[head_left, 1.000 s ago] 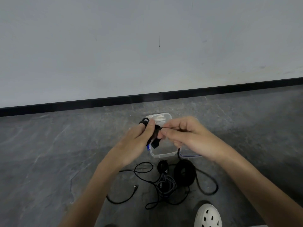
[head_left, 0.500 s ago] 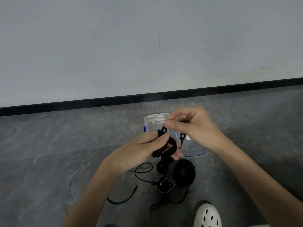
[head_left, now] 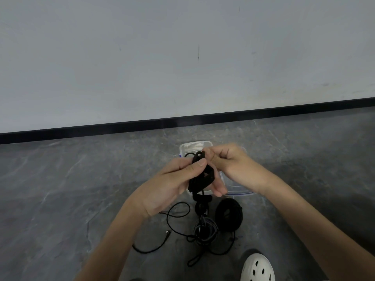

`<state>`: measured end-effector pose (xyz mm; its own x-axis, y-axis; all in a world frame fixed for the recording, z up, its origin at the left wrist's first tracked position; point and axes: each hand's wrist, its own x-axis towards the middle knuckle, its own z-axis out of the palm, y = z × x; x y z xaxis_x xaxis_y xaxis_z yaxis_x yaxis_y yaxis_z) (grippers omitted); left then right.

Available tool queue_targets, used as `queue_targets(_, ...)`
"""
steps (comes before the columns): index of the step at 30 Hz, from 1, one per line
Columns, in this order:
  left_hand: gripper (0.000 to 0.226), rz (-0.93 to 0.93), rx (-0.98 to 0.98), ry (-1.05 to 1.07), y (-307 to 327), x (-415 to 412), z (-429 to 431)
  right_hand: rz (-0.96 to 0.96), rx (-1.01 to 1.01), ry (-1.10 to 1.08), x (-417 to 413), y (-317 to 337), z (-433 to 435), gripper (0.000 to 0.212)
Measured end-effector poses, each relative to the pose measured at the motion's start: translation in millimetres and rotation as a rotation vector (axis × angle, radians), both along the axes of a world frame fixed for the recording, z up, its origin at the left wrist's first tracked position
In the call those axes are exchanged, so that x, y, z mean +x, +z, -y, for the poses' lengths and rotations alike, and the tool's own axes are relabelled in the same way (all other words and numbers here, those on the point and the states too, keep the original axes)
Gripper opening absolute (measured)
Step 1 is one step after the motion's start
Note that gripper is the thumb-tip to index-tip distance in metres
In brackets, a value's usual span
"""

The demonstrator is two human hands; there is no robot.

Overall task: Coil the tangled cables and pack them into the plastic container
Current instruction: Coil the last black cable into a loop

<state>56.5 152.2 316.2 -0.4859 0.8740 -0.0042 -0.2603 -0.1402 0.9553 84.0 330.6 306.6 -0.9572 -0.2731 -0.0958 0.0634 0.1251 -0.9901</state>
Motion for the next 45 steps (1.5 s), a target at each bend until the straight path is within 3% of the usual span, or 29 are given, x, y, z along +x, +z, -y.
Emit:
queue_targets(5, 0.032, 0.066, 0.058, 0.1, -2, -3, 2, 0.129, 0.022, -0.066, -1, -10, 13, 0.059)
queue_targets(8, 0.034, 0.122, 0.089, 0.151, -3, -3, 2, 0.208, 0.001, -0.096, 0, -13, 18, 0.027)
queue_targets(16, 0.042, 0.122, 0.114, 0.308, -7, -4, -2, 0.306, 0.034, -0.12, 5, -1, 29, 0.03)
queue_targets(18, 0.044, 0.115, 0.119, 0.375, -9, -5, -3, 0.344, 0.059, -0.077, 7, -1, 29, 0.026)
queue_targets(21, 0.044, 0.192, 0.212, 0.445, -5, -5, -3, 0.403, 0.078, 0.035, 9, -1, 30, 0.037)
queue_targets(23, 0.043, 0.215, 0.238, 0.481, -4, -5, -3, 0.391, 0.075, 0.06, 10, 1, 31, 0.039)
queue_targets(32, 0.041, 0.17, 0.234, 0.677, -8, -11, -3, 0.253, 0.201, 0.165, 12, 7, 28, 0.012)
queue_targets(40, 0.042, 0.109, 0.221, 0.718, -9, -10, -6, 0.251, 0.159, 0.161, 11, 9, 26, 0.006)
queue_targets(43, 0.042, 0.089, 0.225, 0.74, -10, -13, -5, 0.243, 0.169, 0.189, 12, 10, 24, 0.026)
queue_targets(45, 0.042, 0.087, 0.24, 0.759, -12, -17, -2, 0.221, 0.166, 0.212, 14, 8, 24, 0.014)
